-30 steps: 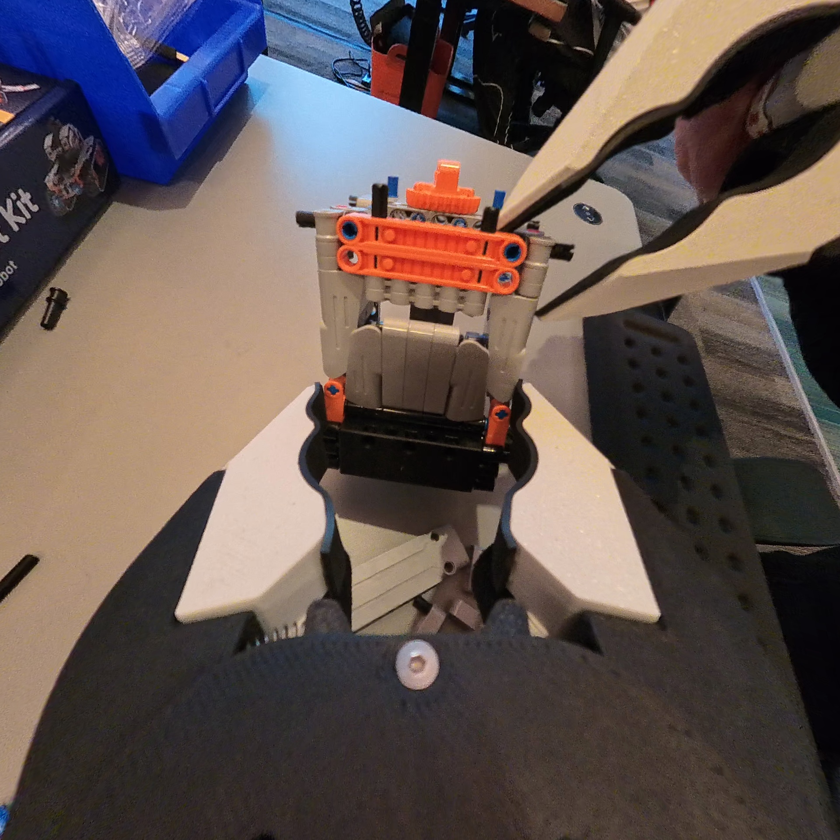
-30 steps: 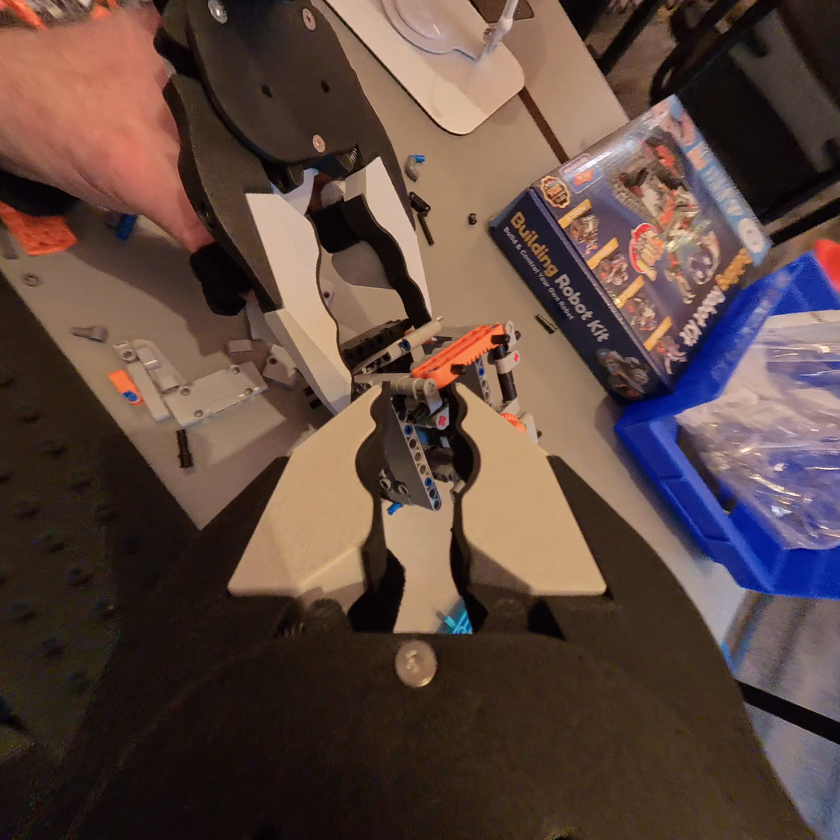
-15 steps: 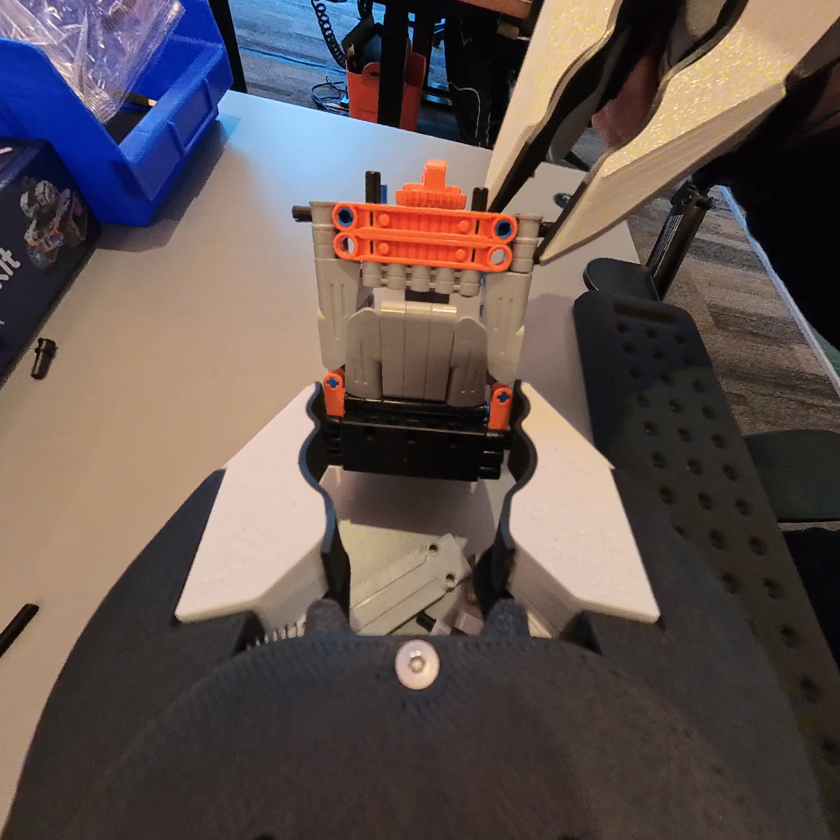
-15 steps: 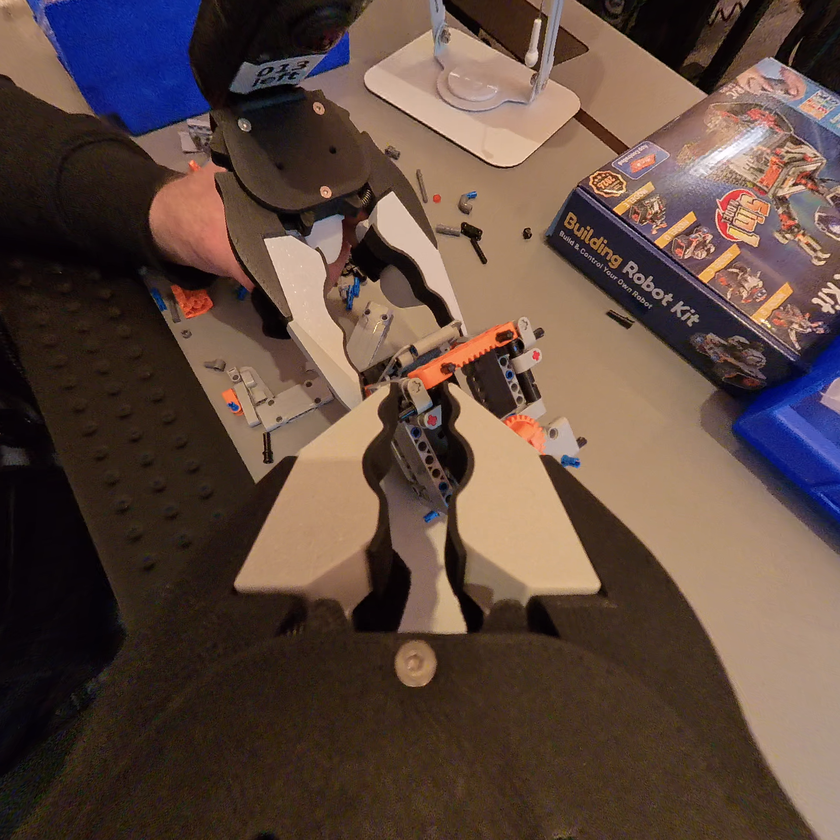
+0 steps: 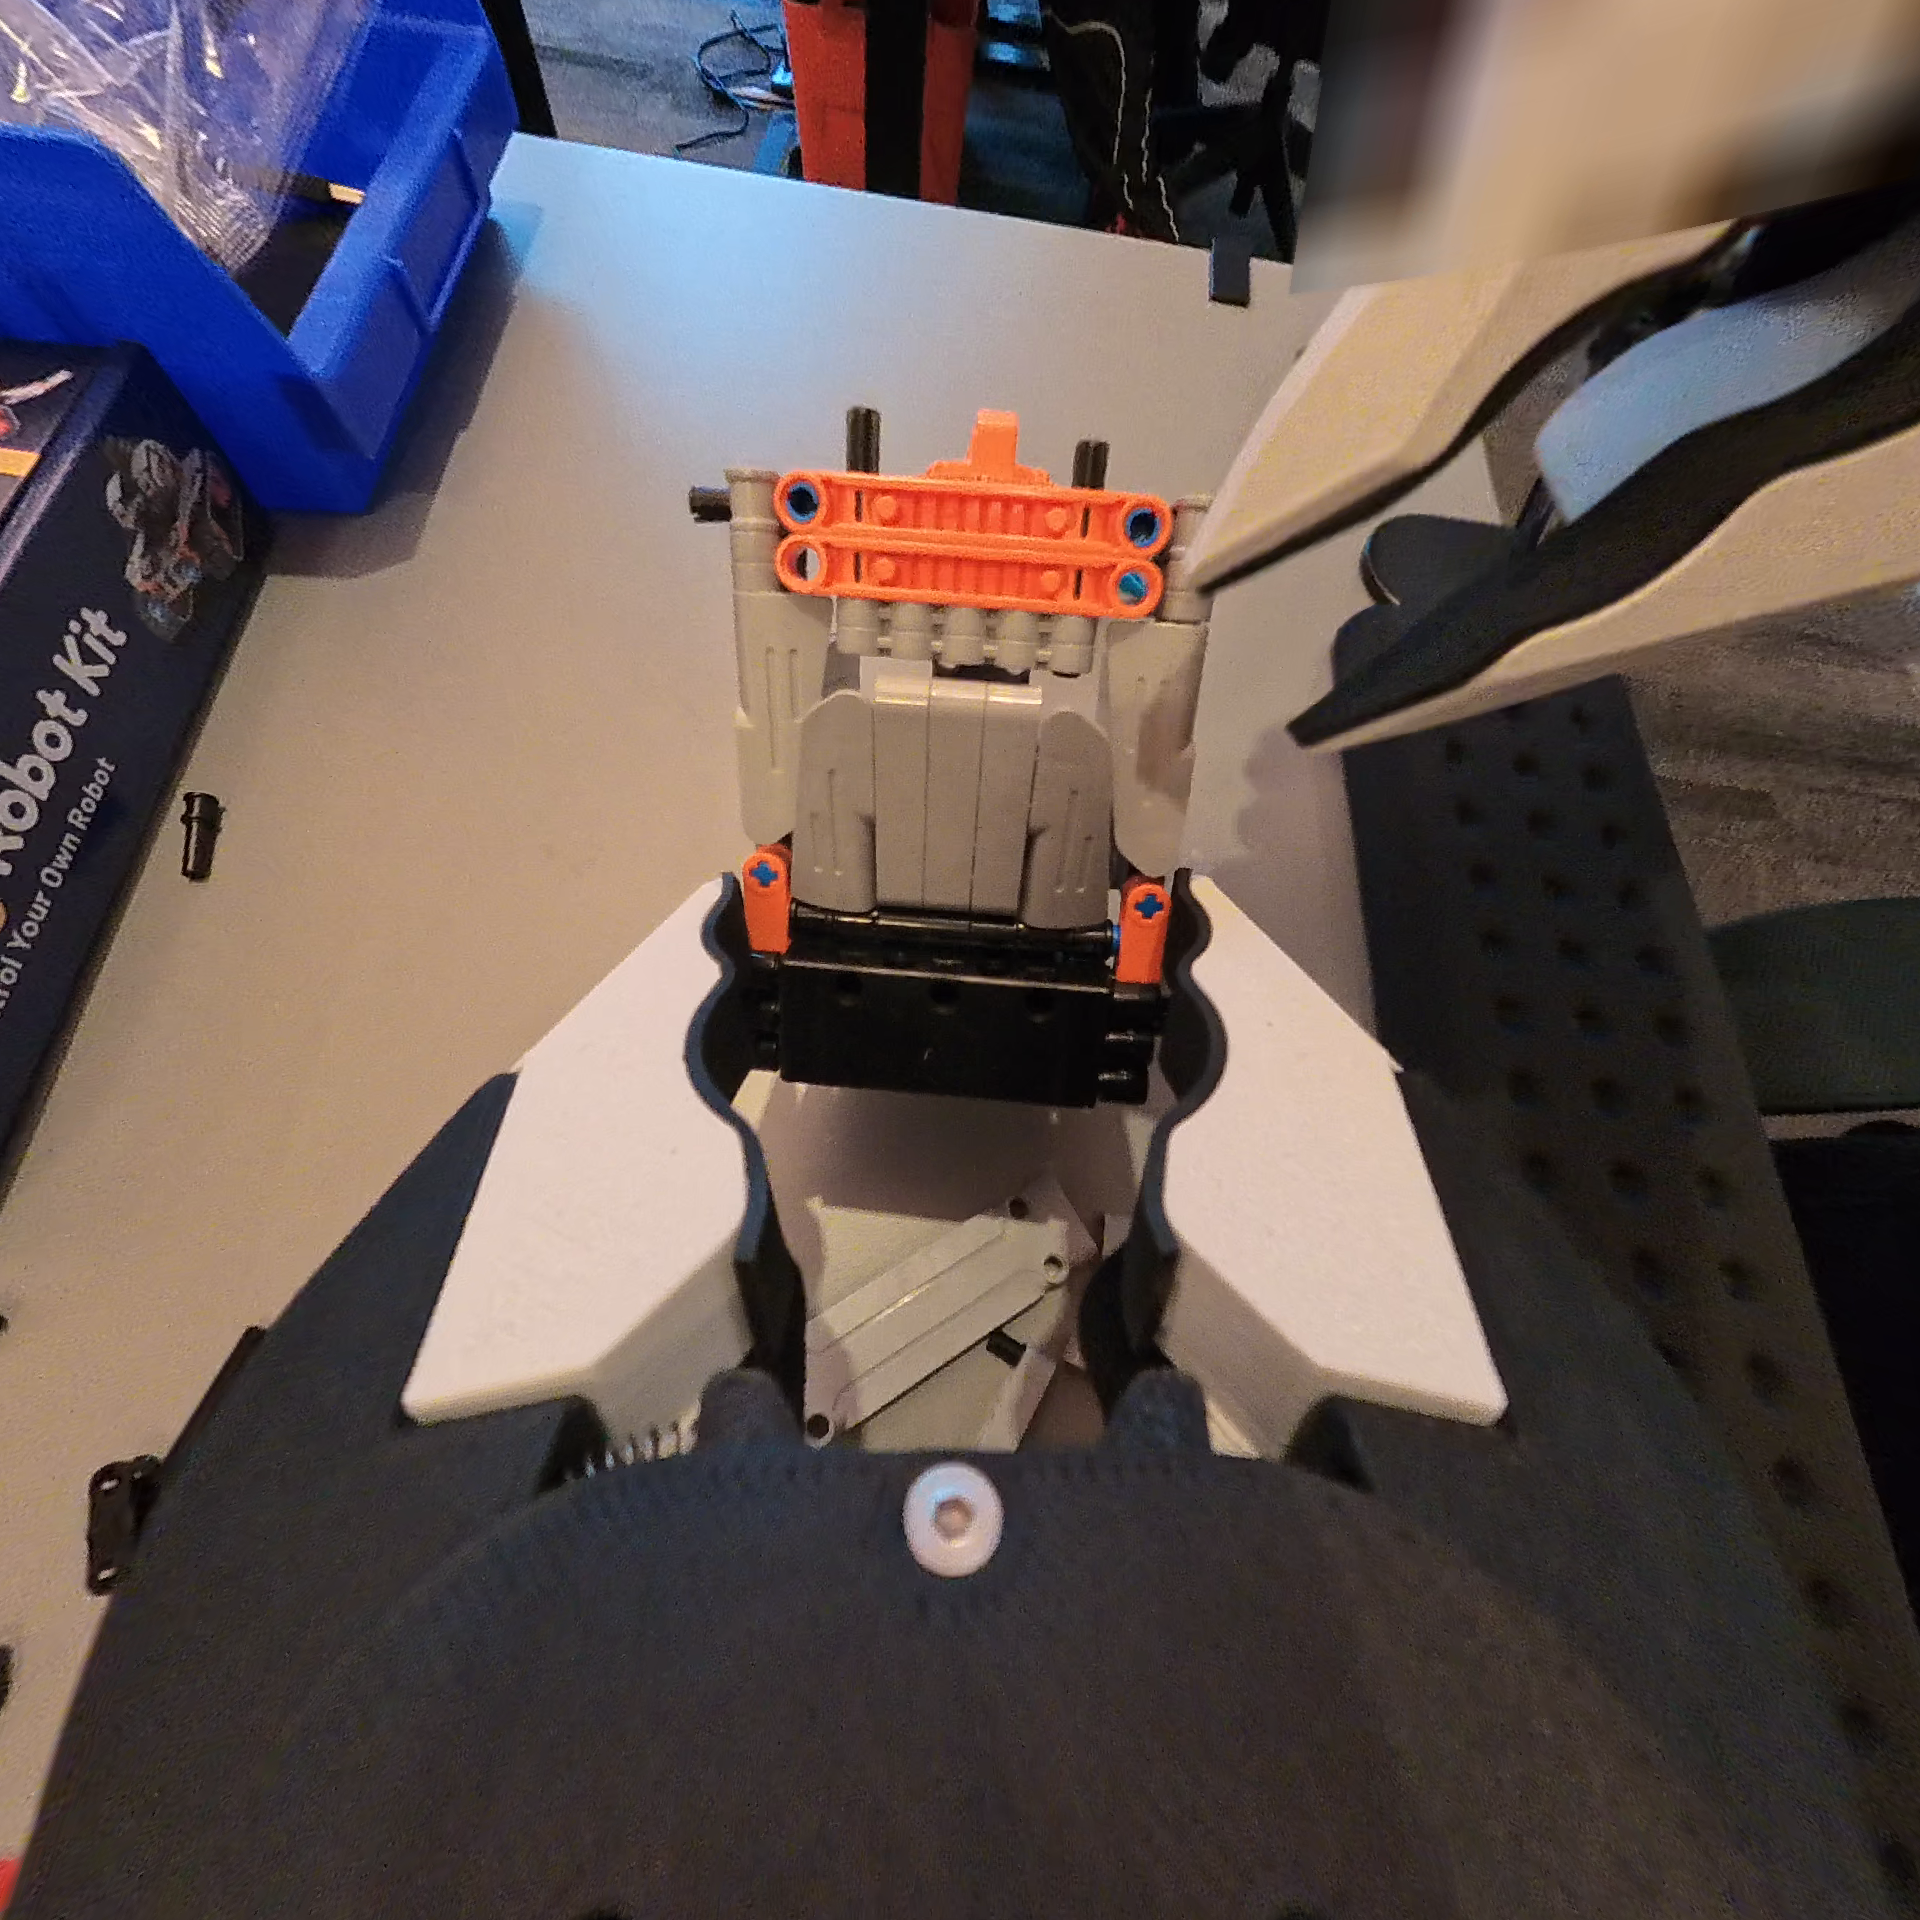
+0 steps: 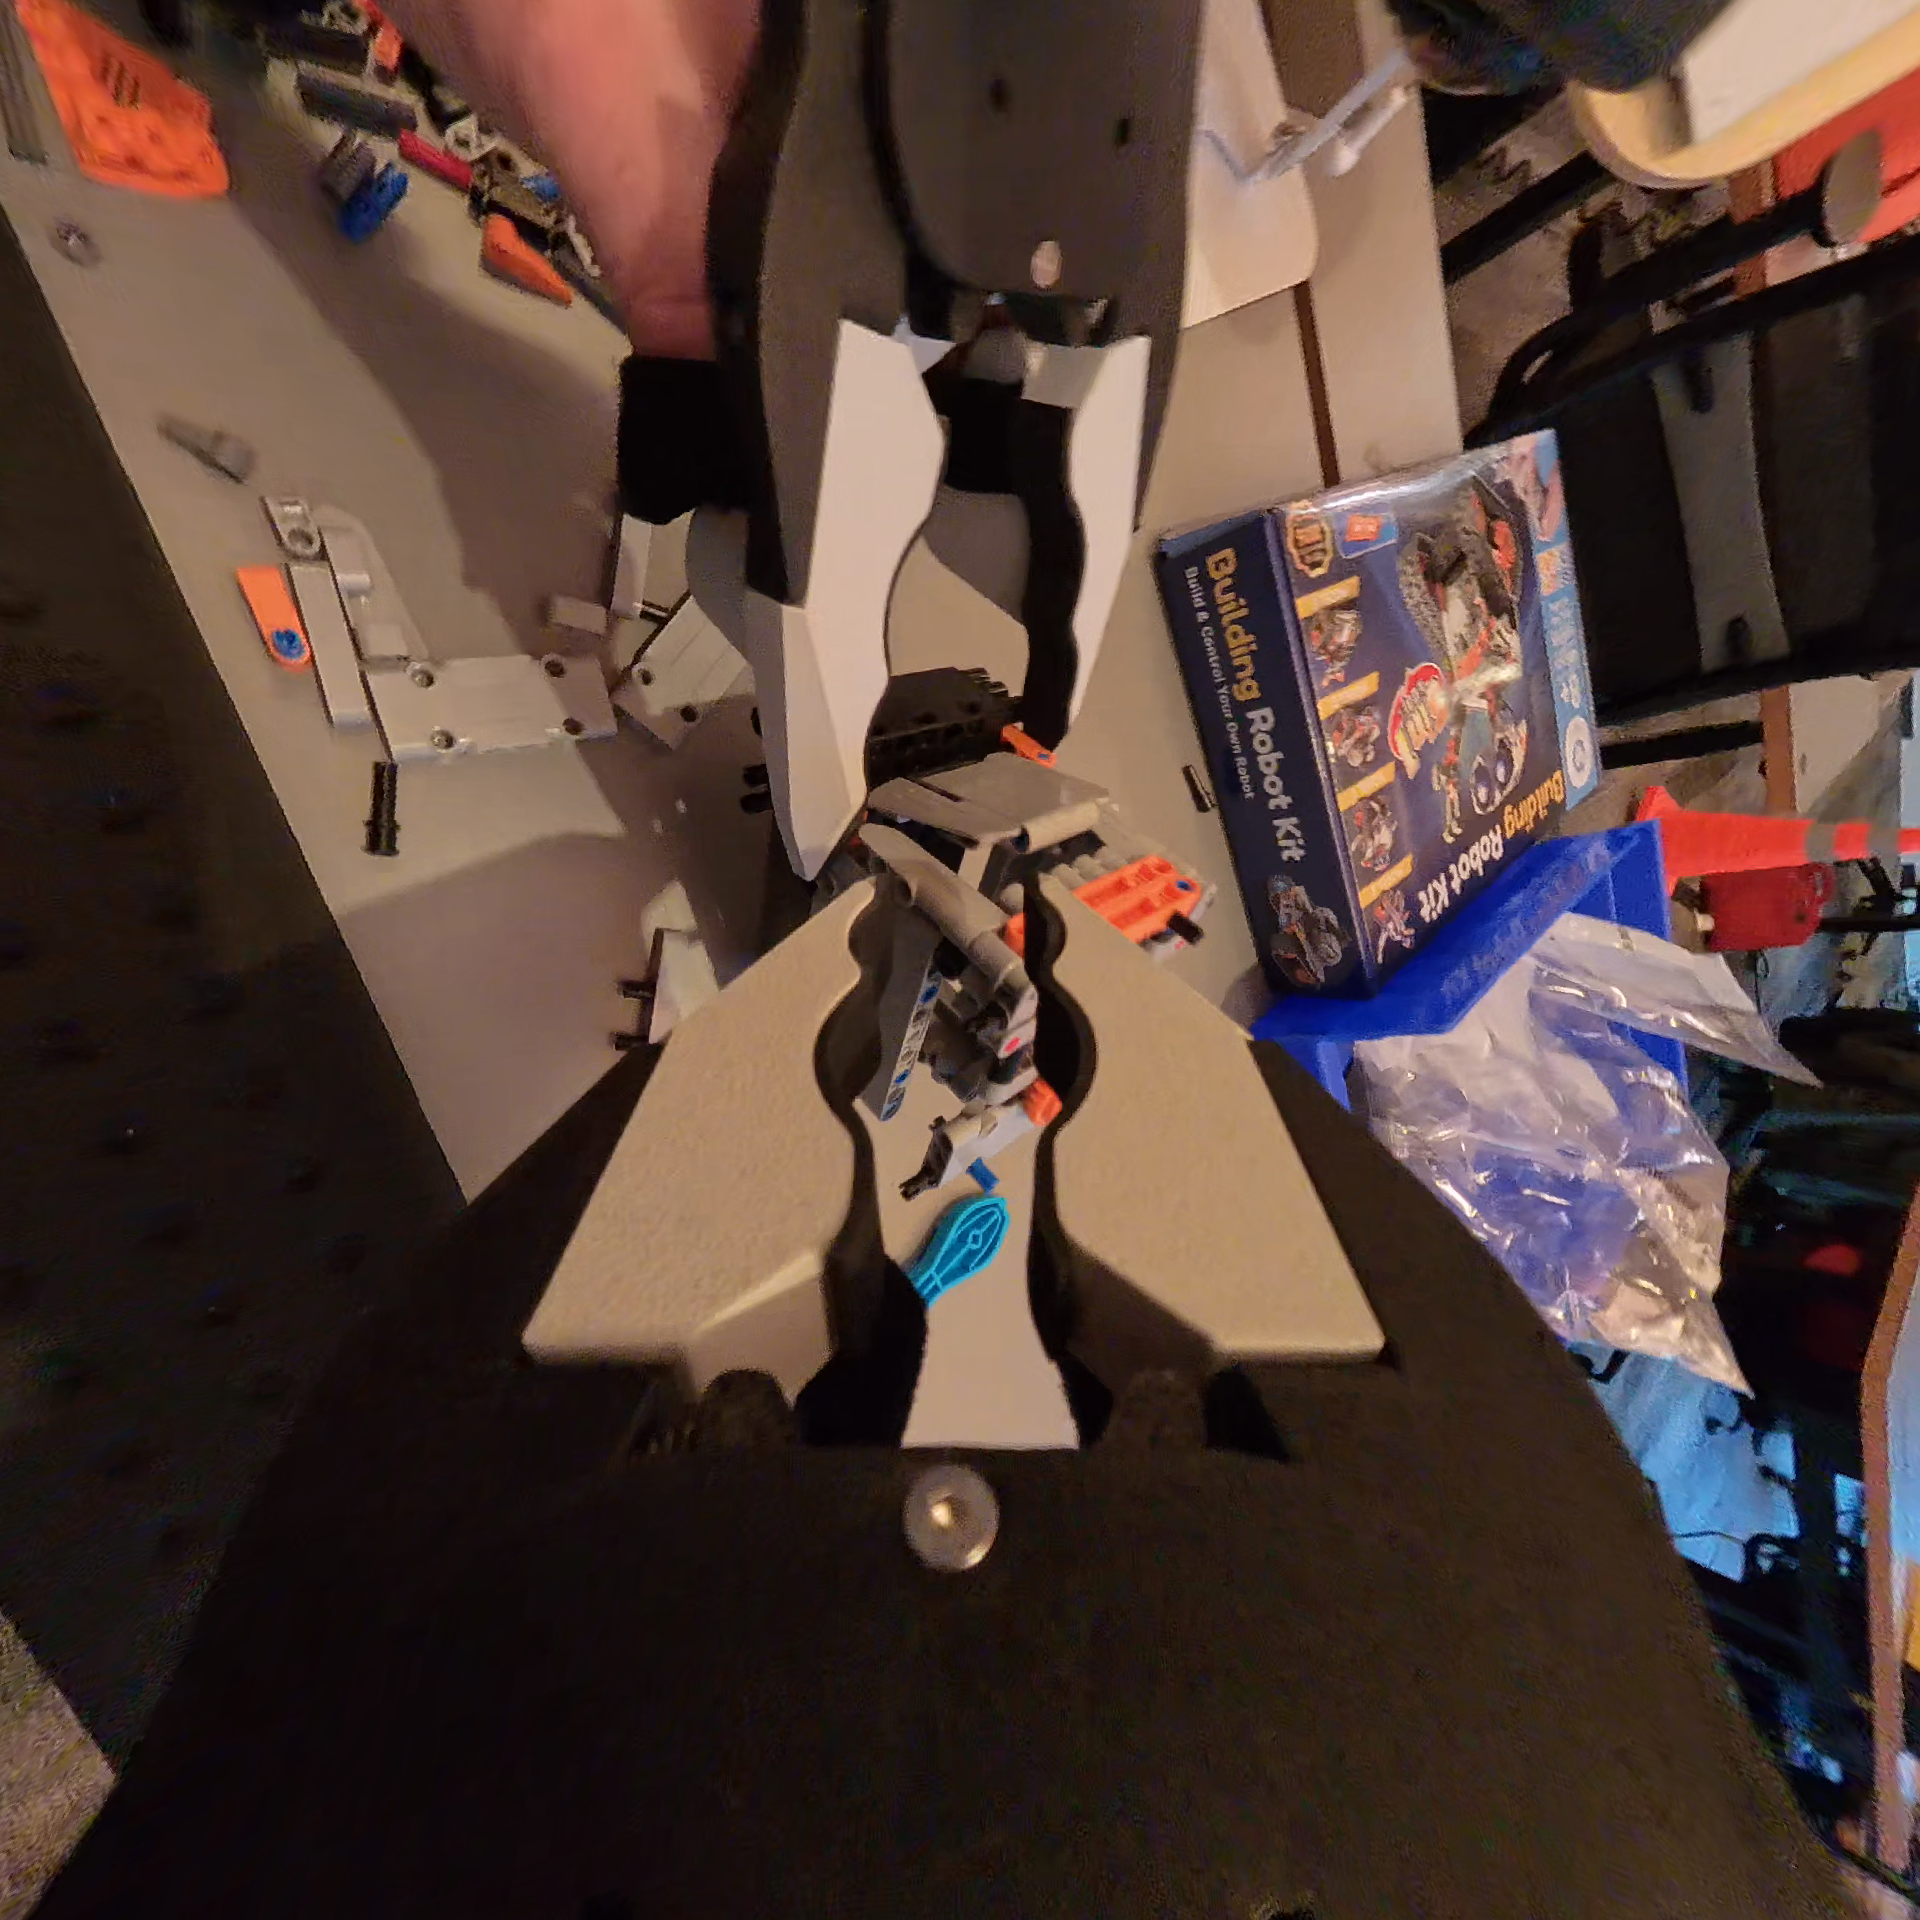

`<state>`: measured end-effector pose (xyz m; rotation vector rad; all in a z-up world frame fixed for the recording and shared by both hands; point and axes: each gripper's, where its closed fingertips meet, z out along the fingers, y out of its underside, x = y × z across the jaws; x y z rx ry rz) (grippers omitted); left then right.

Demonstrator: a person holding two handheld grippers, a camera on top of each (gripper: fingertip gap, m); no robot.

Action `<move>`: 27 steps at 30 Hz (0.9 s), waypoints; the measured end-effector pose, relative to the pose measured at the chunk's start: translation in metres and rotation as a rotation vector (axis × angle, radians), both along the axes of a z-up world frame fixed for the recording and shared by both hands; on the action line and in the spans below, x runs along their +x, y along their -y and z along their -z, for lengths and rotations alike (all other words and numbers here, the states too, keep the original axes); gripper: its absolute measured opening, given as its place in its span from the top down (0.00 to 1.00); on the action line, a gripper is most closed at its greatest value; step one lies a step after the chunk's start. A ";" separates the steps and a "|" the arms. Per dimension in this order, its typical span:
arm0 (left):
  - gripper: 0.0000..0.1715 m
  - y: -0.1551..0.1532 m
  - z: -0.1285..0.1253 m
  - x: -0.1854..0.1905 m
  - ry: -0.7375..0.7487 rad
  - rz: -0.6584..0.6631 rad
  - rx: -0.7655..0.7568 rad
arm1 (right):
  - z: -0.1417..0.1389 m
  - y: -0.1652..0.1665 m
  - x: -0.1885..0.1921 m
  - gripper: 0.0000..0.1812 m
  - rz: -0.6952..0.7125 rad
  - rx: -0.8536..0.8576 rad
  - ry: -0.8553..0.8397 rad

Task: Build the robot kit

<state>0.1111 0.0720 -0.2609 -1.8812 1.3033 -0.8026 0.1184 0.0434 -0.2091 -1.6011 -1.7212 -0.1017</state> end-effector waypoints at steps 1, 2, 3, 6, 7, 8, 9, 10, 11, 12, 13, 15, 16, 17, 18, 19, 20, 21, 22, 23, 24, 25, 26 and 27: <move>0.54 0.000 0.000 0.000 -0.008 0.005 0.001 | 0.004 -0.001 -0.001 0.88 -0.014 -0.007 0.029; 0.54 0.001 0.000 0.000 -0.020 0.012 0.003 | 0.009 -0.002 0.000 0.88 -0.025 -0.003 0.070; 0.54 0.001 0.000 -0.001 -0.033 0.020 0.006 | 0.012 -0.005 0.002 0.89 -0.037 0.011 0.115; 0.55 0.001 -0.002 -0.002 -0.073 0.045 0.012 | 0.018 -0.007 0.004 0.91 -0.089 -0.010 0.199; 0.55 0.000 -0.004 -0.003 -0.087 0.052 0.016 | 0.018 -0.007 0.005 0.91 -0.104 -0.016 0.225; 0.55 -0.001 -0.006 -0.003 -0.095 0.056 0.019 | 0.018 -0.008 0.006 0.91 -0.115 -0.020 0.253; 0.55 -0.001 -0.007 -0.003 -0.103 0.062 0.018 | 0.018 -0.009 0.007 0.91 -0.120 -0.032 0.272; 0.55 -0.002 -0.008 -0.003 -0.115 0.071 0.012 | 0.018 -0.010 0.008 0.91 -0.120 -0.053 0.280; 0.55 -0.003 -0.010 -0.004 -0.123 0.080 0.009 | 0.018 -0.010 0.008 0.91 -0.120 -0.077 0.280; 0.55 -0.003 -0.011 -0.004 -0.127 0.087 0.002 | 0.019 -0.011 0.009 0.92 -0.120 -0.107 0.274; 0.55 -0.004 -0.012 -0.004 -0.133 0.096 -0.004 | 0.020 -0.012 0.009 0.93 -0.115 -0.152 0.257; 0.55 -0.006 -0.012 -0.006 -0.160 0.114 -0.003 | 0.025 -0.013 0.009 0.95 -0.107 -0.236 0.209; 0.55 -0.007 -0.012 -0.007 -0.170 0.120 -0.006 | 0.029 -0.014 0.008 0.95 -0.105 -0.272 0.188; 0.55 -0.007 -0.011 -0.007 -0.180 0.130 -0.008 | 0.032 -0.014 0.008 0.95 -0.104 -0.305 0.168; 0.56 -0.007 -0.009 -0.007 -0.183 0.137 -0.007 | 0.036 -0.014 0.007 0.95 -0.105 -0.327 0.149; 0.56 -0.008 -0.010 -0.007 -0.181 0.142 0.002 | 0.038 -0.014 0.006 0.95 -0.103 -0.343 0.129; 0.56 -0.008 -0.010 -0.007 -0.181 0.146 0.005 | 0.038 -0.013 0.005 0.94 -0.102 -0.354 0.109; 0.56 -0.008 -0.009 -0.008 -0.180 0.152 0.007 | 0.038 -0.013 0.004 0.94 -0.104 -0.363 0.093; 0.56 -0.008 -0.010 -0.009 -0.178 0.156 0.009 | 0.037 -0.012 0.003 0.94 -0.103 -0.370 0.082; 0.56 -0.007 -0.010 -0.009 -0.172 0.160 0.011 | 0.037 -0.012 0.003 0.94 -0.100 -0.383 0.076; 0.56 -0.007 -0.010 -0.009 -0.166 0.167 0.012 | 0.038 -0.011 0.004 0.94 -0.098 -0.401 0.072; 0.56 -0.006 -0.010 -0.009 -0.161 0.172 0.007 | 0.038 -0.011 0.004 0.94 -0.094 -0.417 0.068; 0.54 -0.005 -0.010 -0.010 -0.160 0.171 -0.004 | 0.039 -0.011 0.004 0.94 -0.093 -0.427 0.064; 0.51 -0.004 -0.009 -0.011 -0.166 0.171 -0.014 | 0.040 -0.012 0.004 0.94 -0.090 -0.432 0.062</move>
